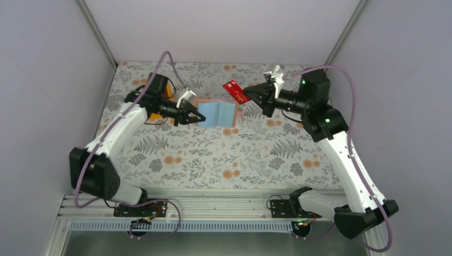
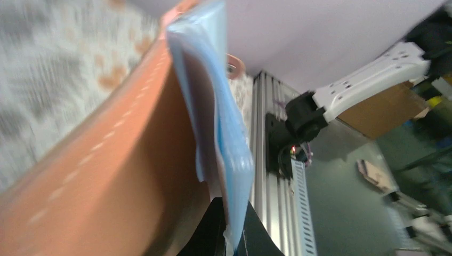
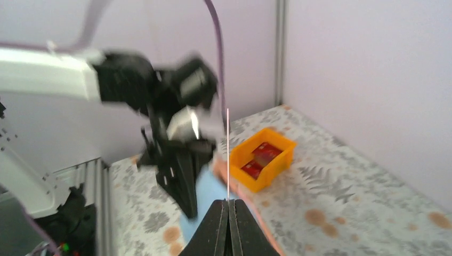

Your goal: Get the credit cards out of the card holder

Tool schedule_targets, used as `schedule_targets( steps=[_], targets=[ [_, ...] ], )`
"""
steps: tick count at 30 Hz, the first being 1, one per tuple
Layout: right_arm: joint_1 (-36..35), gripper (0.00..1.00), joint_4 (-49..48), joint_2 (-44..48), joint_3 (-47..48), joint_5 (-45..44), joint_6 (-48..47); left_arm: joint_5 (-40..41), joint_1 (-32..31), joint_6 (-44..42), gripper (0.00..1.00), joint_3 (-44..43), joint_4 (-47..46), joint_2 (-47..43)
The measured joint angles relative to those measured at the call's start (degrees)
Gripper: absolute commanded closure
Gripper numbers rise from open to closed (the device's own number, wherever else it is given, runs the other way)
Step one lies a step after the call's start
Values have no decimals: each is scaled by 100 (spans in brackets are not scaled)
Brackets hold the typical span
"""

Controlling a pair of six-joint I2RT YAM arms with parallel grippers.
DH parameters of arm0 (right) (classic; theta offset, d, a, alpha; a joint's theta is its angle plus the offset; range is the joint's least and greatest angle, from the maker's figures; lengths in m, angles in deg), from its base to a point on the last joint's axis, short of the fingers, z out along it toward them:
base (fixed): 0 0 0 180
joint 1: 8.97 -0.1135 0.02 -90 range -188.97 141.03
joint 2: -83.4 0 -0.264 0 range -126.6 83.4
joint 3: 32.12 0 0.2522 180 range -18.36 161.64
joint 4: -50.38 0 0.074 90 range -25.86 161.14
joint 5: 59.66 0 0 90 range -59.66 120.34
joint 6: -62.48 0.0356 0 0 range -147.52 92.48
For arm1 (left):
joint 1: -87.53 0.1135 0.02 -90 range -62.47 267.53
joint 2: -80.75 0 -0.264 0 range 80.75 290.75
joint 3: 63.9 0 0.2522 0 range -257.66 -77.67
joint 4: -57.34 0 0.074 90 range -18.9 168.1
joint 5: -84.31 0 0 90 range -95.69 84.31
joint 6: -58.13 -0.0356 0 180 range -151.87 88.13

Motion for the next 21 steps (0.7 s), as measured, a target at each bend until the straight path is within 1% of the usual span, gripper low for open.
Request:
schedule_targets(
  steps=[2, 4, 9, 12, 13, 14, 15, 16, 17, 18, 19, 21],
  targets=[
    [63, 96, 4, 146, 96, -199, 94, 122, -57, 306, 98, 638, -258, 358],
    [85, 96, -7, 186, 295, -271, 205, 232, -153, 496, 98, 1021, -415, 837],
    [90, 96, -31, 90, 415, -234, 428, 225, -308, 892, 98, 1578, -964, 1547],
    [90, 96, -28, -68, 415, -199, 584, 240, -323, 968, 97, 1676, -1174, 1971],
    [90, 96, -28, -111, 415, -179, 636, 264, -321, 962, 94, 1670, -1222, 2111],
    [92, 96, -28, -146, 415, -160, 675, 306, -321, 953, 83, 1648, -1241, 2267],
    [92, 96, -26, -184, 420, -131, 734, 385, -315, 933, 68, 1598, -1246, 2459],
    [94, 96, -11, -225, 439, -101, 789, 483, -302, 905, 50, 1537, -1259, 2660],
    [94, 96, 17, -271, 485, -85, 848, 579, -286, 857, 38, 1497, -1281, 2800],
    [94, 96, 22, -310, 522, -76, 879, 682, -264, 848, 30, 1475, -1300, 2900],
    [94, 96, 37, -358, 581, -72, 929, 807, -236, 855, 25, 1473, -1309, 2946],
    [94, 96, 31, -409, 625, -66, 992, 1088, -188, 885, 21, 1475, -1314, 2942]
  ],
)
